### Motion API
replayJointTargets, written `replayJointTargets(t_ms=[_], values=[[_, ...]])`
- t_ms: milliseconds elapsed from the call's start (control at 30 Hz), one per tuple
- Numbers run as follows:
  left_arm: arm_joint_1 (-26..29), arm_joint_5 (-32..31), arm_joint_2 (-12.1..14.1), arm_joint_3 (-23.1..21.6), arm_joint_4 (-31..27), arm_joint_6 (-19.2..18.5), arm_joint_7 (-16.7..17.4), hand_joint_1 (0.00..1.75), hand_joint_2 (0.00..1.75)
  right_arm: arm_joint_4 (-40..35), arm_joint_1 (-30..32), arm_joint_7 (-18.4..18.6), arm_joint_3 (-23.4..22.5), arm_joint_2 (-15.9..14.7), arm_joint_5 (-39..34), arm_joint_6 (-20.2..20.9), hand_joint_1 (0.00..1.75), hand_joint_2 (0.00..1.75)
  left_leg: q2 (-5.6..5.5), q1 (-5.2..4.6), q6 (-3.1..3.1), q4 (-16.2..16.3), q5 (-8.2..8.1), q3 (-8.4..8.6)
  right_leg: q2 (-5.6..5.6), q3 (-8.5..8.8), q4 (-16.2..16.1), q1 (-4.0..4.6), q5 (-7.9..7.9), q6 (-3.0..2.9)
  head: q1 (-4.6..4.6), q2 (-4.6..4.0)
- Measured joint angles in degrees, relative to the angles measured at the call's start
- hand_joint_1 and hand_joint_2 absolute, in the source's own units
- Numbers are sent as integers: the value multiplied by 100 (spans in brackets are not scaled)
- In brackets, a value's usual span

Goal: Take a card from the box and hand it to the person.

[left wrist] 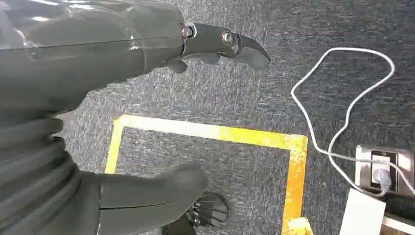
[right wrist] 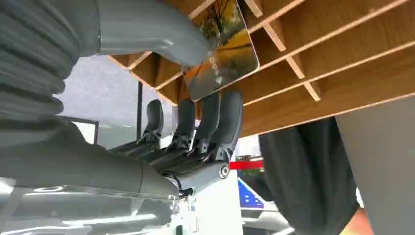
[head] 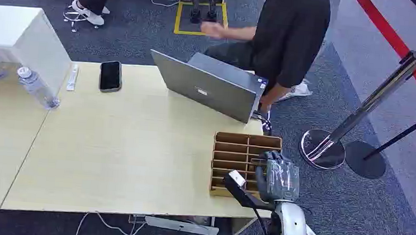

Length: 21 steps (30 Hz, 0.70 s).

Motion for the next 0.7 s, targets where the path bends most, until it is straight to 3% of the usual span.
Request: replayJointTargets(t_ms=[700], values=[[-1, -2, 0, -2, 0, 0, -2, 0, 175, 114, -34, 0, 37, 0, 0, 68, 98, 175, 0, 0, 0, 0, 0, 0, 0, 0, 0, 0, 0, 0, 0, 0]])
